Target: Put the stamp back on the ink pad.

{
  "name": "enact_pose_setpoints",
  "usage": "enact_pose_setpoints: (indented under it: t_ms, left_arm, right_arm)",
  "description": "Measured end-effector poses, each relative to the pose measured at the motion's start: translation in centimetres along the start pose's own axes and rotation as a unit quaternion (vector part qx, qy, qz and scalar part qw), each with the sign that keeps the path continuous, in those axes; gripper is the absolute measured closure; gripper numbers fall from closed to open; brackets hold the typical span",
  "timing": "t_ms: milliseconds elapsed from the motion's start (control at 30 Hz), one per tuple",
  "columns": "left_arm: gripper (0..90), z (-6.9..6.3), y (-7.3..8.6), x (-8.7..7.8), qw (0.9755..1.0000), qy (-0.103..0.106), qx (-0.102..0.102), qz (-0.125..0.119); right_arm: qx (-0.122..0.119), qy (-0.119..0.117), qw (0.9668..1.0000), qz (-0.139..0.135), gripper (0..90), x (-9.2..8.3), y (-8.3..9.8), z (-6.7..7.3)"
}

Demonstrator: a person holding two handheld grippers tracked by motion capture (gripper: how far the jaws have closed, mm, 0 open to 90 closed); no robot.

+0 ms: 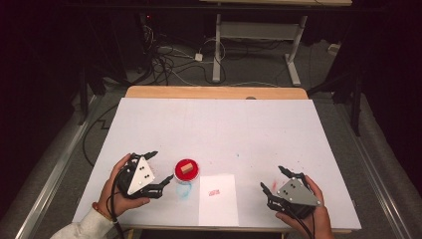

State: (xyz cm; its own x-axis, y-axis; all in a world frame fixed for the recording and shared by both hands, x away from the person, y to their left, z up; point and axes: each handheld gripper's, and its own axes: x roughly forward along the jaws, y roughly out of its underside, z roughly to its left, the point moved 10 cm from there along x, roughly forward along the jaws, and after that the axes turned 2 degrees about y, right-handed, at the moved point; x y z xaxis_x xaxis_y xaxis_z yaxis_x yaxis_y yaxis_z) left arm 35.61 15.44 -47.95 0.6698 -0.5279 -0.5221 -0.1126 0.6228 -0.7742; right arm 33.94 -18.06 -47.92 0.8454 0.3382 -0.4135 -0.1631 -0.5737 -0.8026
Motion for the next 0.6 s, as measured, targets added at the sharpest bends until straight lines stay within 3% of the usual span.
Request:
enact_pose_setpoints:
  t_ms: [600]
  left_arm:
    - [17.4, 0.8, 4.8, -0.6, 0.999, -0.006, -0.028, 0.033]
  right_arm:
    - [0.013, 0.009, 0.9998, 0.007, 29.7, 0.1, 0.6, -0.7]
